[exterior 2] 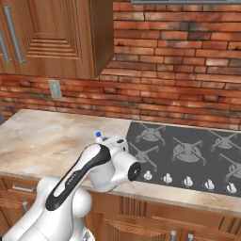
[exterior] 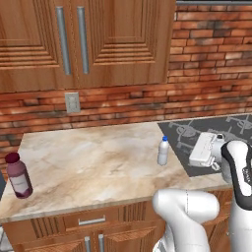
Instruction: Place the drinks on the dining counter in a tight cluster.
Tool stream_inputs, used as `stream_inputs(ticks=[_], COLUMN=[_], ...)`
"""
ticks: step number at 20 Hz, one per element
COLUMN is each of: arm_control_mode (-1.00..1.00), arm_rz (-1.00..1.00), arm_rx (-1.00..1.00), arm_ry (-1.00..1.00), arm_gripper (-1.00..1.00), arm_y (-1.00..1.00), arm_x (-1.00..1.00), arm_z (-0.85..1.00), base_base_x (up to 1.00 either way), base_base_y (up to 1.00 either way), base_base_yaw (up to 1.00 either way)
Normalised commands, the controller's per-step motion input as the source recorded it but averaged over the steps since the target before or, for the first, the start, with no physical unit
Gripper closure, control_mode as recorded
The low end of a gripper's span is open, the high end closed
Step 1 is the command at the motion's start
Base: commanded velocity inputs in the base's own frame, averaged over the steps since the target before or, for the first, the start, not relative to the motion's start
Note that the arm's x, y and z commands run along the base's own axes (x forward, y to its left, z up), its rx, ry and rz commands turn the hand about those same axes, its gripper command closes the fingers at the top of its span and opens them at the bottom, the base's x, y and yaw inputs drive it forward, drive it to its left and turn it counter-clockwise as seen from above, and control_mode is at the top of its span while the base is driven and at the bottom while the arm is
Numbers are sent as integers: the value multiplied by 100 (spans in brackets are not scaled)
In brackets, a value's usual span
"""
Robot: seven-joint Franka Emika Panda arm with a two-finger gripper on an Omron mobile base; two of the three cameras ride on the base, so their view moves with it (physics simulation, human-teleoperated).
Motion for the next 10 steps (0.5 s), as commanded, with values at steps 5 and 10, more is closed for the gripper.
stream_inputs(ticks=[5, 10], arm_control_mode=[-100, -100], arm_rz=[6, 7], arm_rx=[4, 1], arm_ry=[4, 11], arm_gripper=[-100, -100], arm_y=[0, 0], arm_x=[41, 40], arm_z=[-14, -9], base_base_x=[0, 0], base_base_y=[0, 0], base_base_yaw=[0, 0])
